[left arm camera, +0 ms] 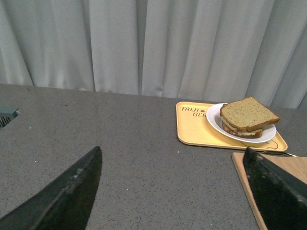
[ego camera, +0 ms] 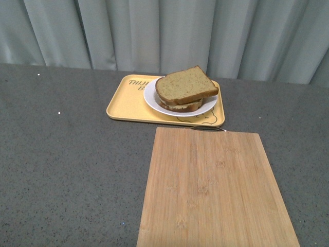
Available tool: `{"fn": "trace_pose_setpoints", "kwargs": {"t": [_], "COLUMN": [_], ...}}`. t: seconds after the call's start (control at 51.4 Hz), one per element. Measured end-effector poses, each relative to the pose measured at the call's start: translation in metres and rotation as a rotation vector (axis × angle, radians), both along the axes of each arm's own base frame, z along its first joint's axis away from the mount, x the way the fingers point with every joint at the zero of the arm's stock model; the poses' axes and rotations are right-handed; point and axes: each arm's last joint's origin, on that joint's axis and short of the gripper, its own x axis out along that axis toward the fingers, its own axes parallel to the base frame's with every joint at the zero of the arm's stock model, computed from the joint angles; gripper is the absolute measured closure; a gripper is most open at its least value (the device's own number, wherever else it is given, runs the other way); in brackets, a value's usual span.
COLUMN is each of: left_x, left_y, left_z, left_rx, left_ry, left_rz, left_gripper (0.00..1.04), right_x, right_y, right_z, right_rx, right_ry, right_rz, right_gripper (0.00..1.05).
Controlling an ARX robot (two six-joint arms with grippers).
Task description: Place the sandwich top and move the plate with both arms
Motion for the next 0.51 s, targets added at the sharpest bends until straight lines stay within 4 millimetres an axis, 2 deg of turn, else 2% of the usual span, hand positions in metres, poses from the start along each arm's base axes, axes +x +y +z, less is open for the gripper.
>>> {"fn": "trace_pose_setpoints", "kwargs": {"t": [0.058, 0.136, 0.506], "left_x": [0.0000, 0.0000, 0.0000], "left_y": [0.0000, 0.0000, 0.0000], "left_z": [0.0000, 0.0000, 0.0000], "left_rx": [0.000, 0.000, 0.000], "left_ry": [0.000, 0.000, 0.000], "left_rz": [0.000, 0.000, 0.000], "left_gripper": [0.05, 0.07, 0.07], "right_x": [0.0000, 0.0000, 0.0000], "right_y": [0.0000, 0.0000, 0.0000], "right_z": [0.0000, 0.0000, 0.0000], "right_rx": [0.000, 0.000, 0.000], "right_ry": [0.000, 0.000, 0.000], "right_rz": [0.000, 0.000, 0.000], "right_gripper": [0.09, 0.09, 0.09]}}
